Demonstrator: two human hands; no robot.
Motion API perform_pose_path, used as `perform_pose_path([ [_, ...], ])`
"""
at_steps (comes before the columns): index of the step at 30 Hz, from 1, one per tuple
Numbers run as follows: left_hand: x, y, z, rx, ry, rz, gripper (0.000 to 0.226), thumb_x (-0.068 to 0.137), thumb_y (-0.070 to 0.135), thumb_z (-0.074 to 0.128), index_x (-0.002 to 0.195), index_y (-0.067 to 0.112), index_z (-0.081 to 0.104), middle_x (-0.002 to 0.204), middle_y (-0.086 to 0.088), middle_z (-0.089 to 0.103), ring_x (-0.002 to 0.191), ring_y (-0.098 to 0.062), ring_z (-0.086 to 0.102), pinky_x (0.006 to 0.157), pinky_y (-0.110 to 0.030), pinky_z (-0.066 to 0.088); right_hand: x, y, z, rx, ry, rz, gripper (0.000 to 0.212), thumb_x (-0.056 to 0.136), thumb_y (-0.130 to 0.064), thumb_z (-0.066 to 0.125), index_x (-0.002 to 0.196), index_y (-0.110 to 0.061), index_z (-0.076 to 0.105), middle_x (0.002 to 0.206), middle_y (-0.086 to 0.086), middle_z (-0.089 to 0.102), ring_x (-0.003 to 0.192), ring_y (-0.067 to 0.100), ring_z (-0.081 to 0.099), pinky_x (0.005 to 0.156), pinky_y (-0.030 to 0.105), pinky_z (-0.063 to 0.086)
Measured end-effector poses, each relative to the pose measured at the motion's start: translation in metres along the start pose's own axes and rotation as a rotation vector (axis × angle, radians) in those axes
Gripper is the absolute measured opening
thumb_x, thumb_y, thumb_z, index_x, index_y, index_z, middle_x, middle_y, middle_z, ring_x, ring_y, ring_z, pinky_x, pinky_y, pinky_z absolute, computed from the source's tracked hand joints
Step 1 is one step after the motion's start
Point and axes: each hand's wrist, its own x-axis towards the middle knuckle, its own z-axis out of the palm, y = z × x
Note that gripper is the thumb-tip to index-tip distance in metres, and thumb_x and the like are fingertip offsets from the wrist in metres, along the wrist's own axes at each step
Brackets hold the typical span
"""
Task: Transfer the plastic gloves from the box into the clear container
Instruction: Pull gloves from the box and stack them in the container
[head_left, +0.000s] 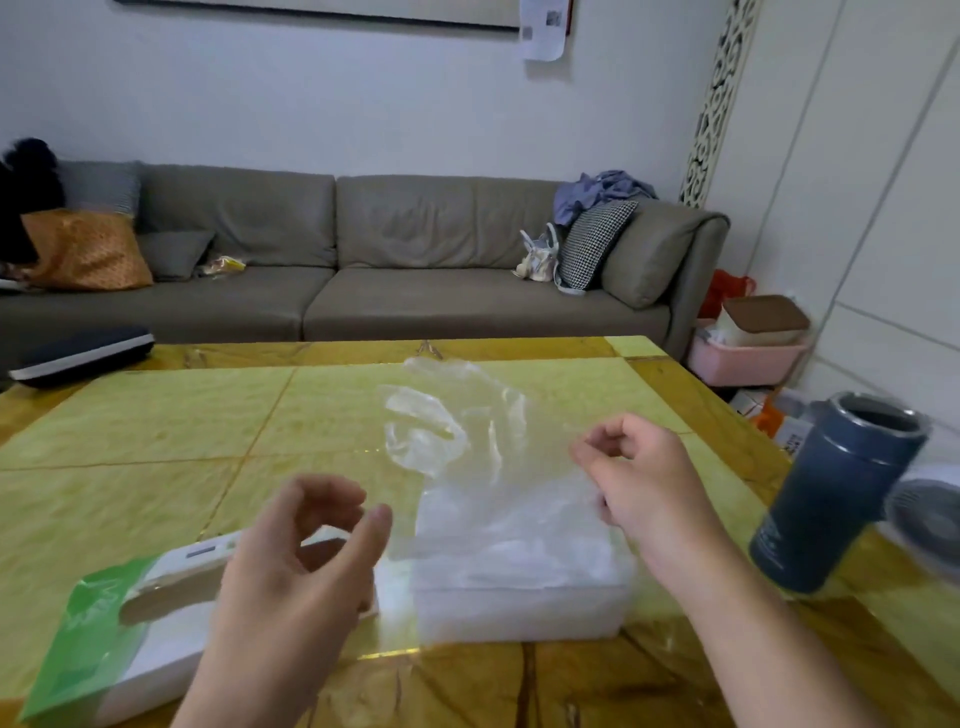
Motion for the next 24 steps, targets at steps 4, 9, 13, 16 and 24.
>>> perform_pose_path([
  [4, -0.006, 0.032, 0.026, 0.467, -0.109, 0.554, 0.015, 0.087, 0.028, 0.068, 0.099, 0.031, 0.060, 0.088, 0.011, 0.059, 0.080, -0.012, 0.061, 0.068, -0.018, 0.046, 0.014, 0.014, -0.012, -0.288, -0.064, -0.019, 0.009, 0.091, -0.022, 0.078, 0.088, -0.020, 0.069, 0.086, 0.000, 0.075, 0.064, 0.014, 0.064, 0.054, 0.027, 0.047],
  [9, 0.027, 0.017, 0.083, 1.077, -0.560, 0.367, 0.038, 0.103, 0.044, 0.048, 0.140, 0.040, 0.045, 0.130, 0.019, 0.046, 0.114, -0.006, 0.057, 0.091, -0.034, 0.055, 0.017, 0.016, -0.013, -0.464, -0.139, -0.038, 0.013, 0.090, -0.027, 0.081, 0.093, -0.026, 0.068, 0.089, -0.006, 0.071, 0.077, 0.009, 0.067, 0.056, 0.021, 0.044],
  [13, 0.051, -0.008, 0.090, 1.265, -0.747, 0.102, 0.058, 0.093, 0.065, 0.054, 0.145, 0.043, 0.042, 0.134, 0.011, 0.056, 0.116, -0.014, 0.060, 0.097, -0.041, 0.053, 0.020, 0.019, -0.015, -0.572, -0.135, -0.069, 0.018, 0.090, -0.024, 0.082, 0.094, -0.024, 0.065, 0.091, -0.005, 0.067, 0.076, 0.009, 0.066, 0.058, 0.023, 0.045],
  [16, 0.056, -0.016, 0.094, 1.236, -0.792, 0.010, 0.062, 0.085, 0.071, 0.061, 0.140, 0.045, 0.047, 0.125, 0.010, 0.064, 0.101, -0.010, 0.066, 0.093, -0.038, 0.056, 0.021, 0.021, -0.015, -0.650, -0.124, -0.069, 0.017, 0.094, -0.016, 0.079, 0.095, -0.018, 0.062, 0.089, -0.003, 0.066, 0.075, 0.006, 0.066, 0.062, 0.029, 0.054],
  [24, 0.052, -0.011, 0.113, 1.336, -0.743, 0.019, 0.050, 0.077, 0.066, 0.068, 0.116, 0.039, 0.054, 0.101, 0.011, 0.062, 0.081, -0.014, 0.063, 0.074, -0.034, 0.054, -0.018, -0.021, 0.008, -0.820, -0.266, -0.298, 0.013, 0.088, -0.006, 0.059, 0.091, -0.017, 0.065, 0.100, -0.002, 0.060, 0.087, 0.021, 0.062, 0.075, 0.039, 0.059],
])
